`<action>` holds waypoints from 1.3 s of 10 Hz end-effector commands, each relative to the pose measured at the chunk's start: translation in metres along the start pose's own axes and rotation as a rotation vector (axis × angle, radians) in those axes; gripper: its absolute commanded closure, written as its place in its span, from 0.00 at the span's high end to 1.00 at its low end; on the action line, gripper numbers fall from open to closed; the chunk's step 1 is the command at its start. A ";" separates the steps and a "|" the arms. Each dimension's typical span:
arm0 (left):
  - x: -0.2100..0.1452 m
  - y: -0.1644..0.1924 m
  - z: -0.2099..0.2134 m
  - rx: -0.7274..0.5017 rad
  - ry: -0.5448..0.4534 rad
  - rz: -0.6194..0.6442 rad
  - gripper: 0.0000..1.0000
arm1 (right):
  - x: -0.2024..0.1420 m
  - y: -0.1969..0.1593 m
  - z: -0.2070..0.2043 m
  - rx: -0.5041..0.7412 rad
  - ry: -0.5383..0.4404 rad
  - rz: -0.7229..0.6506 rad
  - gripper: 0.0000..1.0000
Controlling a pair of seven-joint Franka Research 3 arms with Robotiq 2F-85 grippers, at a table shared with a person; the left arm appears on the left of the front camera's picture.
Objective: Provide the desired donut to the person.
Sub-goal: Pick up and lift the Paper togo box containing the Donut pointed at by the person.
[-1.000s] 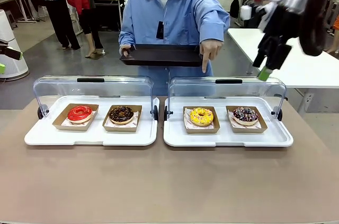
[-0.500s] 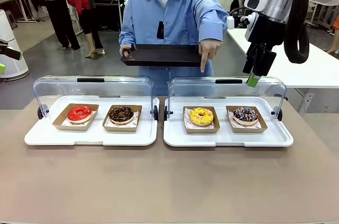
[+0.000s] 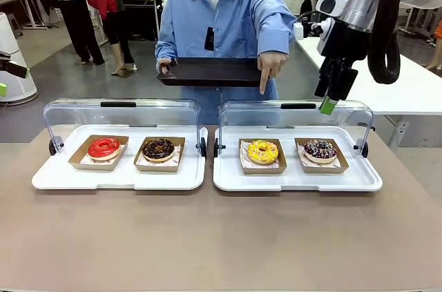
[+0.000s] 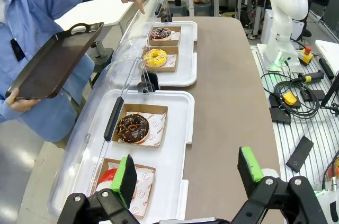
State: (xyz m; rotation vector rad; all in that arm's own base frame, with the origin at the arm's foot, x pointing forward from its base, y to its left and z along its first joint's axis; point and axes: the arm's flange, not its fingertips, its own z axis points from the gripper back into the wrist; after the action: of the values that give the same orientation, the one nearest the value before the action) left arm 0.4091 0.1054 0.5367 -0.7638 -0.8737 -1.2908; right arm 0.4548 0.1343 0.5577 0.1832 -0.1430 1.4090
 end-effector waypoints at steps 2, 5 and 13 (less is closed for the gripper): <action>0.001 0.000 0.002 -0.002 -0.003 -0.002 1.00 | 0.001 -0.002 -0.001 -0.011 0.004 0.000 1.00; 0.001 0.000 0.002 -0.002 -0.003 -0.002 1.00 | 0.017 0.001 -0.011 0.017 0.035 0.047 1.00; 0.001 0.000 0.002 -0.002 -0.003 -0.002 1.00 | 0.136 -0.007 -0.105 0.124 0.128 0.178 1.00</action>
State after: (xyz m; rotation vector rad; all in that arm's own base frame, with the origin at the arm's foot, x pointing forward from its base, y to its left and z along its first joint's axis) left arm 0.4092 0.1053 0.5368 -0.7637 -0.8735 -1.2912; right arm 0.4686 0.2781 0.4829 0.2069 0.0156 1.6295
